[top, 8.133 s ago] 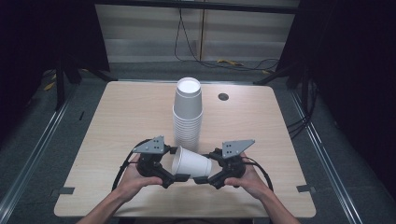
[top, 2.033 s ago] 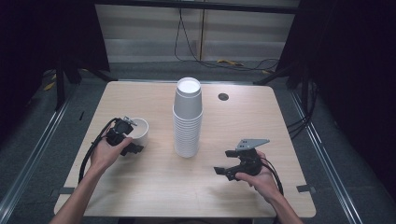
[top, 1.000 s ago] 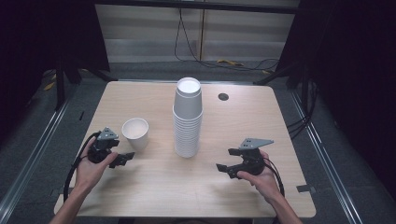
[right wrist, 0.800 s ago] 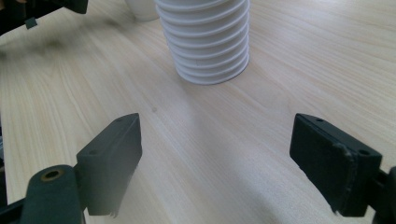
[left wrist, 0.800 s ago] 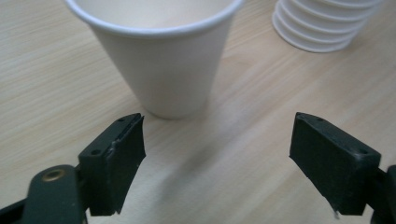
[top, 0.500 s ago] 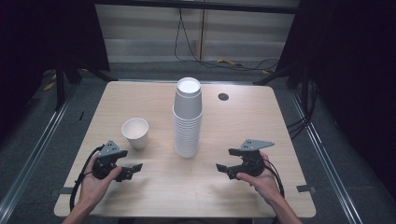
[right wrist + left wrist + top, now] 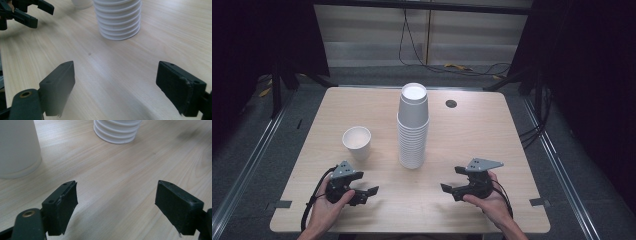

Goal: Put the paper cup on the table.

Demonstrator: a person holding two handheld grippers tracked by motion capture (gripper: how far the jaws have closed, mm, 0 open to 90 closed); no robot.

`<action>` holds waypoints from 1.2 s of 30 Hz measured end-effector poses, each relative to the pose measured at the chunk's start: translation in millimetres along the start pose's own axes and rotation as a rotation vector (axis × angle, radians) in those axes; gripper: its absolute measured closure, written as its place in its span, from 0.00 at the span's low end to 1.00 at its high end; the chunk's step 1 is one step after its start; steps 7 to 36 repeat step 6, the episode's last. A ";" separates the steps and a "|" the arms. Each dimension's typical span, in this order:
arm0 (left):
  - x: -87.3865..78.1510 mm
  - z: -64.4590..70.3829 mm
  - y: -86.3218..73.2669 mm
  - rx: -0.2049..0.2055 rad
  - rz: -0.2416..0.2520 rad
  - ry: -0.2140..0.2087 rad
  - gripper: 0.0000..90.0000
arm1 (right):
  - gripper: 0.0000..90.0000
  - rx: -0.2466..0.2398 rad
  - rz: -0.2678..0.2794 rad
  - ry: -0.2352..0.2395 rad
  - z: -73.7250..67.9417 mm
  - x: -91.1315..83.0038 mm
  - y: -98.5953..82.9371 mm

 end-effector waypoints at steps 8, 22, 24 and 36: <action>2.1 3.9 3.9 0.008 0.054 -0.062 0.20 | 0.17 0.007 0.006 -0.005 -0.4 1.1 -0.5; 2.1 3.9 3.9 0.008 0.054 -0.062 0.20 | 0.17 0.007 0.006 -0.005 -0.4 1.1 -0.5; 2.1 3.9 3.9 0.008 0.054 -0.062 0.20 | 0.17 0.007 0.006 -0.005 -0.4 1.1 -0.5; 2.1 3.9 3.9 0.008 0.054 -0.062 0.20 | 0.17 0.007 0.006 -0.005 -0.4 1.1 -0.5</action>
Point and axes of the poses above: each handheld gripper's, and its own axes: x roughly forward along the jaws, y roughly out of its top, z roughly to its right, the point moved 5 cm from there along x, roughly forward along the jaws, and after that the axes turned 3 degrees about -y, right-handed, at the moved point
